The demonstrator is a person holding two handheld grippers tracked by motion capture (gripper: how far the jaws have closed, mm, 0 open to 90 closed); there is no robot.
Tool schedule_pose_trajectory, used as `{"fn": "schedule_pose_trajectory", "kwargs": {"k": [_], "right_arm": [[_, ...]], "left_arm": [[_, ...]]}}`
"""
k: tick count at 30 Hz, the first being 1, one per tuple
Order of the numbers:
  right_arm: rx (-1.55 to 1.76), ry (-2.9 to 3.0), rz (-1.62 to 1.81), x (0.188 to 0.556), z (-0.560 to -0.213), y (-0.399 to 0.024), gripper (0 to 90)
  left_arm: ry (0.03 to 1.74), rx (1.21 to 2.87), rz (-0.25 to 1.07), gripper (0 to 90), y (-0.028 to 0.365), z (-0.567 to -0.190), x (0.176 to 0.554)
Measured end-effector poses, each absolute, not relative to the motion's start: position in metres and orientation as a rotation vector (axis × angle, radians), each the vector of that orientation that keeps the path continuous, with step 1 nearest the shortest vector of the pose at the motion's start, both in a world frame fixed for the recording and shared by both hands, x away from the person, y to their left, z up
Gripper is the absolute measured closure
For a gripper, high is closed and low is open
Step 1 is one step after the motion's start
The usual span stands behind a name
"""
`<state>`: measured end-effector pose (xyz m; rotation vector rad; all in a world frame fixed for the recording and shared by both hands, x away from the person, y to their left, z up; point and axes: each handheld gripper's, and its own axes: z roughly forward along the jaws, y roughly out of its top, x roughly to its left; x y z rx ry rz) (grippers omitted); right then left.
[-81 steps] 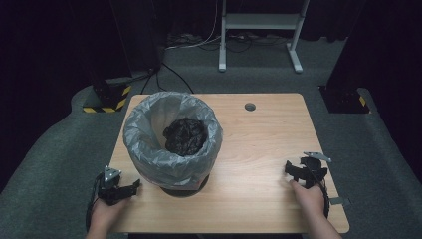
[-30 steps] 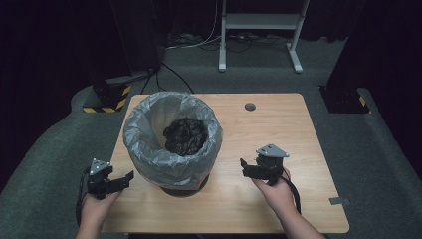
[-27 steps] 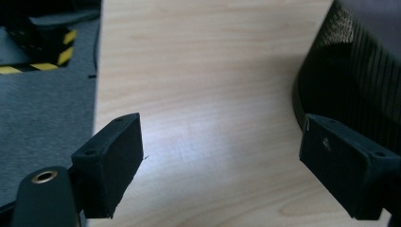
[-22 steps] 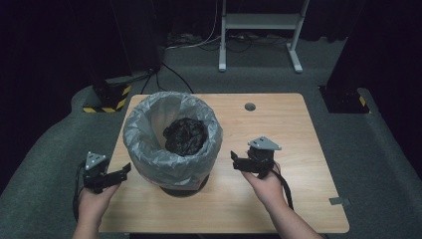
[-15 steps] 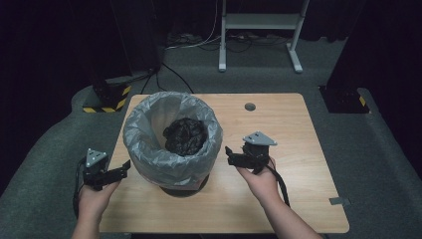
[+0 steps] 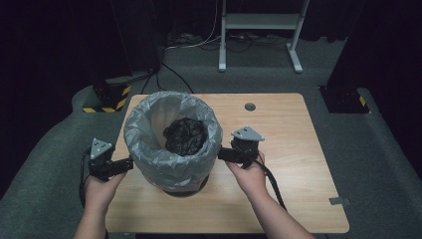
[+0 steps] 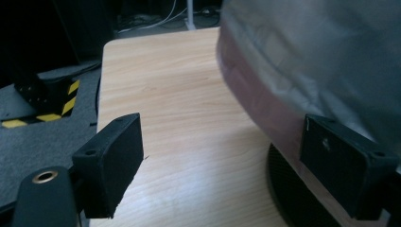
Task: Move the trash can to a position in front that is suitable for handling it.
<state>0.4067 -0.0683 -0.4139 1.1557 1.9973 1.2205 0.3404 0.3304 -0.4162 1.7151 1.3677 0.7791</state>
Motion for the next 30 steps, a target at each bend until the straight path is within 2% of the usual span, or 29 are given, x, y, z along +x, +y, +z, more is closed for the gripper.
{"fn": "schedule_pose_trajectory", "kwargs": {"k": [30], "right_arm": [[1.127,1.974,1.227,0.401,-0.415,-0.062,14.2]], "left_arm": [[1.323,1.759,0.782,19.0,0.310,-0.414,0.340]]}}
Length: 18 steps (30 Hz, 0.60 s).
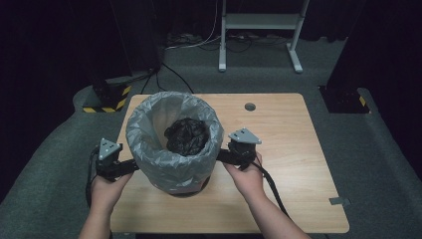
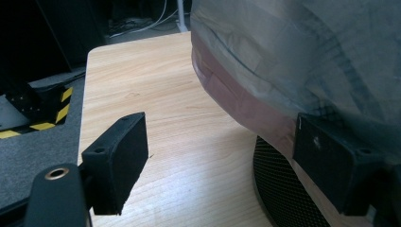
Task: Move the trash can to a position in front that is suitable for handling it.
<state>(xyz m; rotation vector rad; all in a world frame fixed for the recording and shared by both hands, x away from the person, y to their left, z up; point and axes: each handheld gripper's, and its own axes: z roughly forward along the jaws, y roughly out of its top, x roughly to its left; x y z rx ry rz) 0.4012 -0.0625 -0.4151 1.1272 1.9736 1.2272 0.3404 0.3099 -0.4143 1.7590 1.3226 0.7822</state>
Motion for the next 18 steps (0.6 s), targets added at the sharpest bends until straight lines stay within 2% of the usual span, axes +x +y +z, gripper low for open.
{"fn": "schedule_pose_trajectory", "kwargs": {"k": [18], "right_arm": [[1.176,1.926,1.226,0.405,-0.417,-0.097,15.1]], "left_arm": [[1.294,1.805,0.780,19.8,0.275,-0.411,0.348]]}}
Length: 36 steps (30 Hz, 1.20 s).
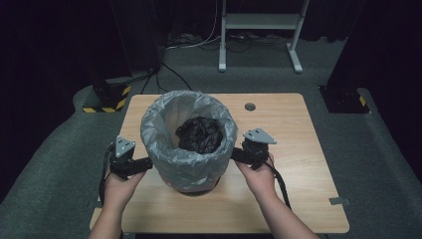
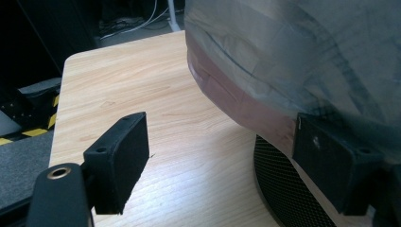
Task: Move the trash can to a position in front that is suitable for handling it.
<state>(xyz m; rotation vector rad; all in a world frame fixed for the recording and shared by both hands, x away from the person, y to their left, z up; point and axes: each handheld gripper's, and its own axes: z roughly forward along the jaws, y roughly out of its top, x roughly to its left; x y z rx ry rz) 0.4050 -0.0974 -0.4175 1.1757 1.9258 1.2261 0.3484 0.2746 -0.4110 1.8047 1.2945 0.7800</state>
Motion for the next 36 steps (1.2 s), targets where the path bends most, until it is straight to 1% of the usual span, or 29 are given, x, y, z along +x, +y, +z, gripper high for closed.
{"fn": "schedule_pose_trajectory", "kwargs": {"k": [13,22,31,36], "right_arm": [[1.220,1.889,1.203,0.409,-0.416,-0.131,15.6],[1.256,1.847,1.186,0.411,-0.416,-0.158,17.0],[1.270,1.840,1.184,0.410,-0.415,-0.164,18.1],[1.277,1.824,1.177,0.412,-0.416,-0.174,18.1]], "left_arm": [[1.257,1.863,0.776,20.4,0.236,-0.407,0.363],[1.236,1.881,0.742,20.7,0.210,-0.405,0.376],[1.234,1.903,0.738,20.9,0.204,-0.403,0.382],[1.227,1.907,0.726,21.1,0.192,-0.403,0.388]]}}
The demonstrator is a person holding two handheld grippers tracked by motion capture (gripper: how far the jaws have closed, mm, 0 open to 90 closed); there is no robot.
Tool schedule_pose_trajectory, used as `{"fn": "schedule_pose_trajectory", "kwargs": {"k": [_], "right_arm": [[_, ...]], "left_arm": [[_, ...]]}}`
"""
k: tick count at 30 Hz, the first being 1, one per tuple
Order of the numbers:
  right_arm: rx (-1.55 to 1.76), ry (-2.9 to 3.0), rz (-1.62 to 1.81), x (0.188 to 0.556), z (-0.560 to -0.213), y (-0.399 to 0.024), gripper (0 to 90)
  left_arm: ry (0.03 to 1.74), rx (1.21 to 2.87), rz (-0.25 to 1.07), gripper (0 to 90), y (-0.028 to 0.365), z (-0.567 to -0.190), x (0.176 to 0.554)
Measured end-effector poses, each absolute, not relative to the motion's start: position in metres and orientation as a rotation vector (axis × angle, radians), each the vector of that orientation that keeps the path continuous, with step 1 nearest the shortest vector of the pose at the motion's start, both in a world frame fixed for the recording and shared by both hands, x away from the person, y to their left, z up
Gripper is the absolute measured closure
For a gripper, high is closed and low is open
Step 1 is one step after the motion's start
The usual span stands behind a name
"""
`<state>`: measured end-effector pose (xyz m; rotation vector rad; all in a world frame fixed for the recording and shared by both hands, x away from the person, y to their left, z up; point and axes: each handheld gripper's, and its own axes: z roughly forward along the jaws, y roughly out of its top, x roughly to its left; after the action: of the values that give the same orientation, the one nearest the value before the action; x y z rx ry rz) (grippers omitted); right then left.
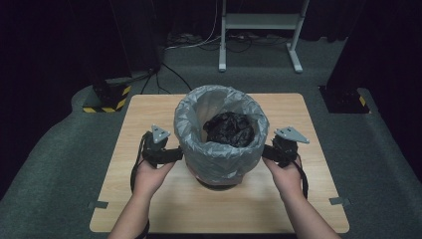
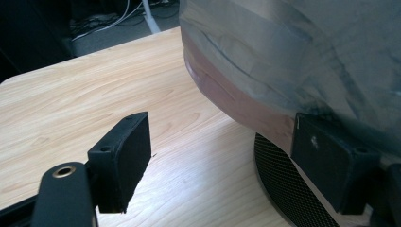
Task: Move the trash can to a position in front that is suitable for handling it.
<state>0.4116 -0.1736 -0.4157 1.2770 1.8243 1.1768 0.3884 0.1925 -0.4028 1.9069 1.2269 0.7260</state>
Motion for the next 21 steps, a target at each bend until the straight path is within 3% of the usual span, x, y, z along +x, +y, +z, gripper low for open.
{"fn": "schedule_pose_trajectory", "kwargs": {"k": [21], "right_arm": [[1.362,1.736,1.134,0.416,-0.416,-0.237,18.2]], "left_arm": [[1.157,1.965,0.676,21.1,0.131,-0.400,0.411]]}}
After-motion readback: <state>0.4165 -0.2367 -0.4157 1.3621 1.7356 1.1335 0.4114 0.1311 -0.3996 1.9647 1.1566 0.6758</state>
